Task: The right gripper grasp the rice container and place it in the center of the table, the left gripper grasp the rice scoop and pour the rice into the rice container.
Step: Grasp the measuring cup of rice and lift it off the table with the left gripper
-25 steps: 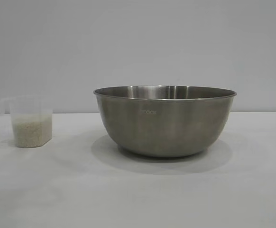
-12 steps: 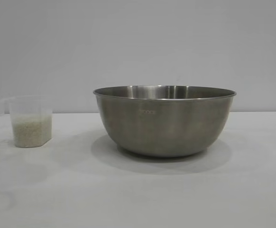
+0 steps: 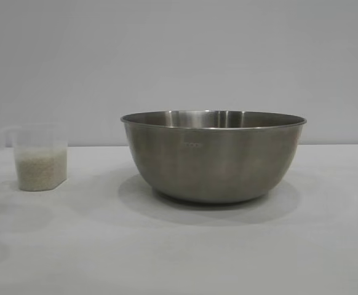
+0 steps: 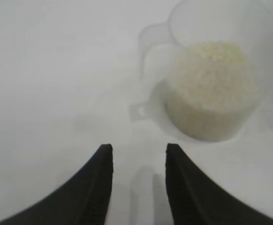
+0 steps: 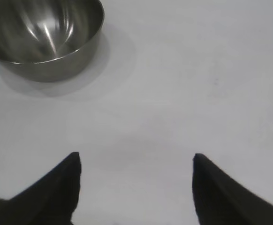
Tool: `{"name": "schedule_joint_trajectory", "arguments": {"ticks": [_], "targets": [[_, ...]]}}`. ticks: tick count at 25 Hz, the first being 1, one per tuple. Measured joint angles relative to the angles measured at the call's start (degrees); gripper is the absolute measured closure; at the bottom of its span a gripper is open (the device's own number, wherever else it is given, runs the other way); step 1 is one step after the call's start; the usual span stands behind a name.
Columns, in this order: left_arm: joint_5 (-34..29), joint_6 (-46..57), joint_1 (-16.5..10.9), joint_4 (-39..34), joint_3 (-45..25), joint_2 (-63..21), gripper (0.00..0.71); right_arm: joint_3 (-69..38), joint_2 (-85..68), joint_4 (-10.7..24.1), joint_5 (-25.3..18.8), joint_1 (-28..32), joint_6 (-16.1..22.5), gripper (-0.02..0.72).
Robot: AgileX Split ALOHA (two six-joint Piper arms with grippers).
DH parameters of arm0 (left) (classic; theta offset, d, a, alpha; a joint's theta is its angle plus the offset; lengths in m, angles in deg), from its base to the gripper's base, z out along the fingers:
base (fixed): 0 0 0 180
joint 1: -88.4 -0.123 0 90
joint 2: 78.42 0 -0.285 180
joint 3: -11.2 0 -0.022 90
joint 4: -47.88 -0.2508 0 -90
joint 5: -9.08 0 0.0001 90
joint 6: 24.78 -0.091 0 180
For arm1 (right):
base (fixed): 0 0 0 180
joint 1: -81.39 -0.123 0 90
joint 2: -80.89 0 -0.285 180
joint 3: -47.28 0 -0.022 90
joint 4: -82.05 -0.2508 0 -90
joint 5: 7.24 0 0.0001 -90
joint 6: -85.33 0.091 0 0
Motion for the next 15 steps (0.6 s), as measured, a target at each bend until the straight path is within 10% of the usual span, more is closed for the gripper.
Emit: {"name": "schedule_joint_trajectory", "arguments": {"ticks": [15], "targets": [[0.09, -0.61, 0.0, 2.07, 5.47, 2.1, 0.487, 0.0, 0.0, 0.0, 0.0, 0.0, 0.0, 0.281]]}}
